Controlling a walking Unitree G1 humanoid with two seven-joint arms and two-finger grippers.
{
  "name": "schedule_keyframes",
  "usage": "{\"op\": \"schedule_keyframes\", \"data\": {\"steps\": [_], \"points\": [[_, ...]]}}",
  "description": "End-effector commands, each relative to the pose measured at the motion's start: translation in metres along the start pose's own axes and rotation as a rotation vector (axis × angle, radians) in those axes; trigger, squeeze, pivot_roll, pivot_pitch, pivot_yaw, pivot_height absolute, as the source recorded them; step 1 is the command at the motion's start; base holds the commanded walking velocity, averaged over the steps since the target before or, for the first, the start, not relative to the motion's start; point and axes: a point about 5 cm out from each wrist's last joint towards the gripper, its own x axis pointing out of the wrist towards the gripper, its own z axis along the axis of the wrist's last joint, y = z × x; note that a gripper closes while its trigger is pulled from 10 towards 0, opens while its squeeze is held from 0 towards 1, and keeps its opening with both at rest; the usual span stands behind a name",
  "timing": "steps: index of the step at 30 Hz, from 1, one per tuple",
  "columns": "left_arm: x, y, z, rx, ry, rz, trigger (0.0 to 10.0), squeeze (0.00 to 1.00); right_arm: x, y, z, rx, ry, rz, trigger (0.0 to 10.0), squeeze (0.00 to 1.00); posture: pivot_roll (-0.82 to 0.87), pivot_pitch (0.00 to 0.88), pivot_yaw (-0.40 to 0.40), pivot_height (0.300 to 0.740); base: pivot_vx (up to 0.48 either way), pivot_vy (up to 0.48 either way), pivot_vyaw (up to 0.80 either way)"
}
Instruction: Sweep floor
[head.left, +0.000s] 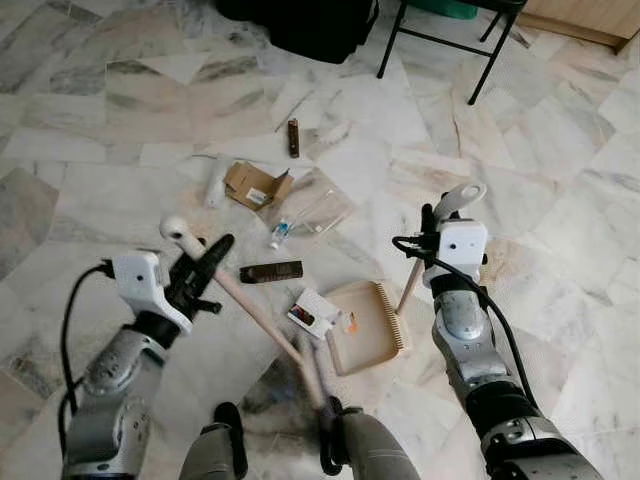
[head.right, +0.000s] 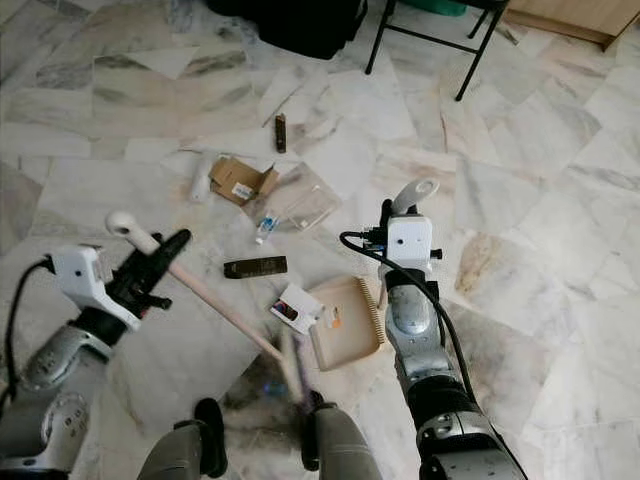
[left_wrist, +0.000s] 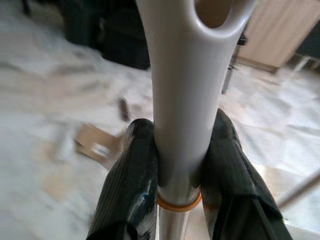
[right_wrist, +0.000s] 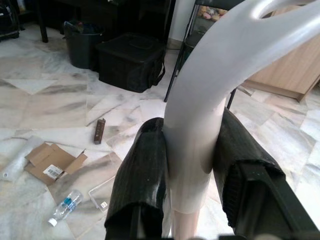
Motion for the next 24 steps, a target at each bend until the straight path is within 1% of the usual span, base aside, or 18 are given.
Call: {"op": "schedule_keyframes", "data": {"steps": [1, 2, 4, 6, 10, 12, 13, 16, 17, 18, 20, 24], "points": [[-0.002, -0.004, 0.006, 0.049, -0.009, -0.027, 10.0, 0.00, -0.014, -0.003, -0.026, -0.043, 0.121, 0.015, 10.0, 0.00, -0.05, 0.383, -0.140, 0.740, 0.000, 0.000, 0.00], [-0.001, -0.006, 0.007, 0.056, -0.002, -0.043, 10.0, 0.00, -0.014, -0.003, -0.026, -0.043, 0.119, 0.015, 10.0, 0.00, -0.05, 0.383, -0.140, 0.740, 0.000, 0.000, 0.00], [0.000, -0.011, 0.005, 0.107, 0.038, -0.103, 10.0, 0.00, -0.014, -0.001, -0.025, -0.039, 0.116, 0.017, 10.0, 0.00, -0.05, 0.381, -0.137, 0.740, 0.000, 0.000, 0.00], [0.001, -0.012, 0.005, 0.113, 0.040, -0.103, 10.0, 0.00, -0.014, 0.000, -0.025, -0.038, 0.116, 0.019, 10.0, 0.00, -0.05, 0.381, -0.136, 0.740, 0.000, 0.000, 0.00], [0.002, -0.012, 0.002, 0.088, 0.027, -0.079, 10.0, 0.00, -0.014, 0.000, -0.025, -0.036, 0.115, 0.017, 10.0, 0.00, -0.05, 0.381, -0.133, 0.740, 0.000, 0.000, 0.00], [0.001, -0.011, -0.002, 0.052, 0.010, -0.032, 10.0, 0.00, -0.013, -0.001, -0.025, -0.036, 0.113, 0.014, 10.0, 0.00, -0.05, 0.385, -0.133, 0.740, 0.000, 0.000, 0.00], [0.002, -0.010, -0.007, 0.035, -0.014, 0.043, 10.0, 0.00, -0.014, -0.002, -0.025, -0.037, 0.112, 0.011, 10.0, 0.00, -0.05, 0.386, -0.133, 0.740, 0.000, 0.000, 0.00], [0.003, -0.008, -0.013, 0.030, -0.037, 0.142, 10.0, 0.00, -0.014, -0.002, -0.025, -0.038, 0.110, 0.009, 10.0, 0.00, -0.06, 0.389, -0.134, 0.740, 0.000, 0.000, 0.00], [0.003, -0.008, -0.013, 0.030, -0.037, 0.142, 10.0, 0.00, -0.014, -0.002, -0.025, -0.038, 0.110, 0.009, 10.0, 0.00, -0.06, 0.389, -0.134, 0.740, 0.000, 0.000, 0.00], [0.003, -0.008, -0.015, 0.019, -0.048, 0.181, 10.0, 0.00, -0.014, -0.002, -0.025, -0.038, 0.109, 0.008, 10.0, 0.00, -0.07, 0.391, -0.135, 0.740, 0.000, 0.000, 0.00], [0.004, -0.010, -0.017, 0.006, -0.057, 0.203, 10.0, 0.00, -0.014, -0.003, -0.025, -0.038, 0.108, 0.008, 10.0, 0.00, -0.07, 0.393, -0.135, 0.740, 0.000, 0.000, 0.00], [0.005, -0.014, -0.018, -0.004, -0.057, 0.199, 10.0, 0.00, -0.015, -0.003, -0.025, -0.039, 0.108, 0.006, 10.0, 0.00, -0.07, 0.397, -0.135, 0.740, 0.000, 0.000, 0.00]]}}
